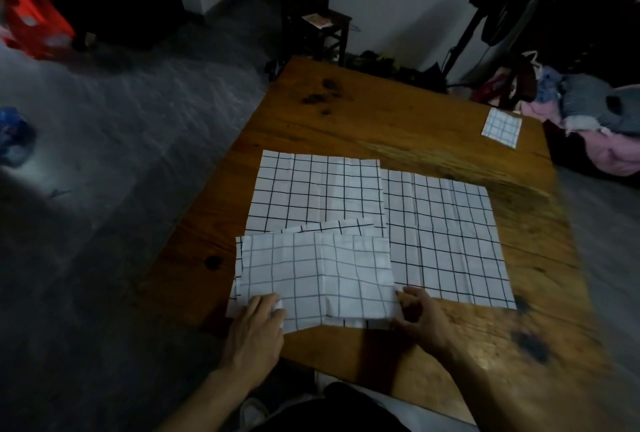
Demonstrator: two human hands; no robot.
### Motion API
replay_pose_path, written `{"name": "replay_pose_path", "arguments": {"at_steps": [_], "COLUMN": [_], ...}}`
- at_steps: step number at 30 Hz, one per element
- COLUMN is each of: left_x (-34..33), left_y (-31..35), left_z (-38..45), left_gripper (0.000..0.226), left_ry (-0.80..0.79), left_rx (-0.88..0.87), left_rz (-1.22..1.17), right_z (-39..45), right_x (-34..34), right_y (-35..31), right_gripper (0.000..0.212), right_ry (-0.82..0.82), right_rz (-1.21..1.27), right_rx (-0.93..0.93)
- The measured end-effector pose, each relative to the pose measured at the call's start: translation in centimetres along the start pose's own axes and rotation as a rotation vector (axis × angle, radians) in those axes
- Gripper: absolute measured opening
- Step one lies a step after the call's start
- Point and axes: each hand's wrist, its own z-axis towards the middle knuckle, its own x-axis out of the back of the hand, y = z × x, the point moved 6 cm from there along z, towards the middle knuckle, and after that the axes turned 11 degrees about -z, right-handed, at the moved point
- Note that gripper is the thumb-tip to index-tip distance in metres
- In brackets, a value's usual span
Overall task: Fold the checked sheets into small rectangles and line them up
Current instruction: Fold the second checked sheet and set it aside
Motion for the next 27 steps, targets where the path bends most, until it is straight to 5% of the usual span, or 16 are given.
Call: {"name": "replay_pose_path", "arguments": {"at_steps": [22,27], "left_x": [-1.5,-0.7], "left_y": [-1.5,-1.8], "left_z": [-0.8,-0.9], "left_gripper": [0.037,0.04], "left_ry": [-0.055,-0.034], "left_rx": [0.121,0.188], "left_rz": [0.016,0.025], "right_z": [0.7,1.0], "right_x": [2.4,1.8], "right_y": [-0.2,-1.8], "right_gripper": [0.044,0.039], "right_ry": [-0.012,0.127], "right_rz": [-0.158,-0.135], "right_rx": [0.081,0.098]}}
